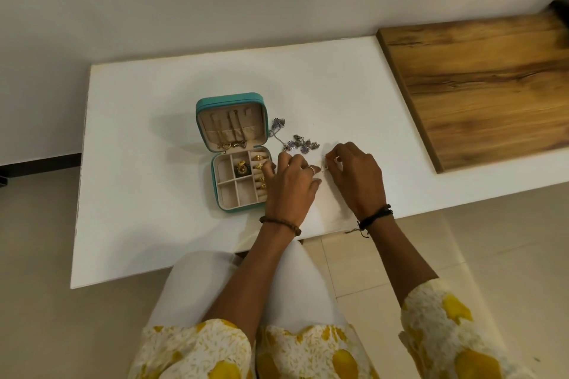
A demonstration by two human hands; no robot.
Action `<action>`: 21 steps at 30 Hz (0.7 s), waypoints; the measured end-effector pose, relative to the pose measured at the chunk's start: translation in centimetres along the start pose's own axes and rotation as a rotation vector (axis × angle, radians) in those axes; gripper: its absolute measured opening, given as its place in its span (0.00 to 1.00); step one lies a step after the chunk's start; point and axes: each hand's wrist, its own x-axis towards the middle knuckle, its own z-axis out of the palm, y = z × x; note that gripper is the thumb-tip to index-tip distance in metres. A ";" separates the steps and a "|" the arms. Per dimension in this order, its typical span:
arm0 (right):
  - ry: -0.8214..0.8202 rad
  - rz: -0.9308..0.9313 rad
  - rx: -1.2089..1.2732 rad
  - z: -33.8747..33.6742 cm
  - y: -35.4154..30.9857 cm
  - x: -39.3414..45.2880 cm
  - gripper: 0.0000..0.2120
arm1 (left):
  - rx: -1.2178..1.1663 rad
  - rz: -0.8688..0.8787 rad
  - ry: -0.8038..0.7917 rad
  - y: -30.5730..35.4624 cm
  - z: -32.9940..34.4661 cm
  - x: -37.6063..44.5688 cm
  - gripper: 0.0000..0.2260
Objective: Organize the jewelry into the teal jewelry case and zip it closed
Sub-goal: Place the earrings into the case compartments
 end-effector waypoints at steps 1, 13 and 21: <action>0.017 -0.018 -0.021 0.1 -0.1 -0.1 0.04 | -0.022 -0.006 -0.030 0.1 -0.1 0.0 0.07; 0.159 0.274 0.426 0.1 -0.5 -2.3 0.12 | 0.100 0.010 0.117 0.3 0.1 0.4 0.05; 0.176 0.547 0.585 1.0 -1.3 -1.8 0.13 | 0.073 0.057 0.024 0.9 0.2 1.7 0.04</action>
